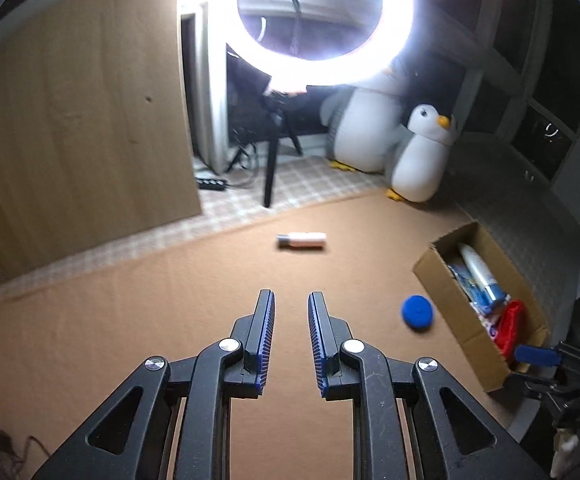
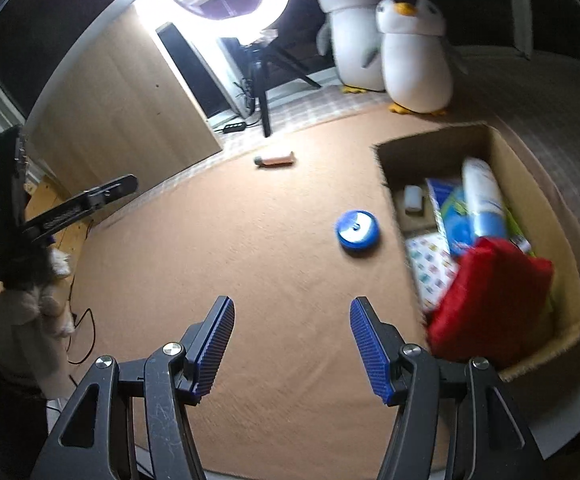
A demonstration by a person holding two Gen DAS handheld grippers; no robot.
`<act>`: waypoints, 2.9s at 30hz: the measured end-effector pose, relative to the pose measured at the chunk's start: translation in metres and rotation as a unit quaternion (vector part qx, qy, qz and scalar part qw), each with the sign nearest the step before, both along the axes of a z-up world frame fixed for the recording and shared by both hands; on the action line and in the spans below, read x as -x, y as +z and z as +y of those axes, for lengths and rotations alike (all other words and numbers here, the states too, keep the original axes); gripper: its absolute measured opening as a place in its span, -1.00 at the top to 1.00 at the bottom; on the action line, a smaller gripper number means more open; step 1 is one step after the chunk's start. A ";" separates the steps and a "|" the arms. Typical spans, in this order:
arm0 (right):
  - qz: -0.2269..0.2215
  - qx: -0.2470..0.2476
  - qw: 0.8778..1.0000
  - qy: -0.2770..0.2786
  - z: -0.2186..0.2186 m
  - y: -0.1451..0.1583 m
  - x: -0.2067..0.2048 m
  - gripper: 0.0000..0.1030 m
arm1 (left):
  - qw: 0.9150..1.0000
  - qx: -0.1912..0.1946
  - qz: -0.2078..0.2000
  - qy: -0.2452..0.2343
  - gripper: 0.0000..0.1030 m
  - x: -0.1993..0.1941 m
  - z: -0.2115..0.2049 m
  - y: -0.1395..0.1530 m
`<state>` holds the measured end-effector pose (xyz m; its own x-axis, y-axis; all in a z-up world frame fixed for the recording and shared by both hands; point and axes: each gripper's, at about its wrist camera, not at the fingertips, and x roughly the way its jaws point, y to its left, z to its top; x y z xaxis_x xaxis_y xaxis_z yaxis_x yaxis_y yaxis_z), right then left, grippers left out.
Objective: Organize objects
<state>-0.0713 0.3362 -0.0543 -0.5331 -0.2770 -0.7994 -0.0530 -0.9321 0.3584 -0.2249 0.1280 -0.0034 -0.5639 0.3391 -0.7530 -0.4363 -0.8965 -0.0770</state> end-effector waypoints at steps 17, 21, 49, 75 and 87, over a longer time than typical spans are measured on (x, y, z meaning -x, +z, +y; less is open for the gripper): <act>-0.024 0.003 1.000 0.001 -0.021 -0.025 0.040 -0.10 | 0.999 0.031 0.001 -0.007 0.58 0.081 0.012 -0.016; -0.025 0.000 1.000 -0.003 -0.015 -0.024 0.037 -0.10 | 0.999 0.025 -0.025 -0.008 0.58 0.114 0.034 -0.039; -0.074 0.022 0.997 -0.011 0.019 -0.052 0.017 -0.10 | 0.984 0.057 -0.159 -0.055 0.58 0.215 0.146 -0.175; -0.066 0.020 0.997 -0.020 -0.004 -0.076 0.057 -0.10 | 0.987 0.002 -0.146 -0.067 0.57 0.050 0.028 -0.161; -0.088 -0.102 0.990 0.030 -0.021 -0.071 0.144 -0.12 | 0.990 -0.056 -0.121 -0.042 0.56 0.005 -0.033 -0.115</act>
<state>-0.2152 0.3151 -0.1254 -0.3682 -0.1263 -0.9211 -0.0409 -0.9876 0.1517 -0.2302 0.0948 -0.1188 -0.3370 0.4665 -0.8178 -0.4663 -0.8373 -0.2854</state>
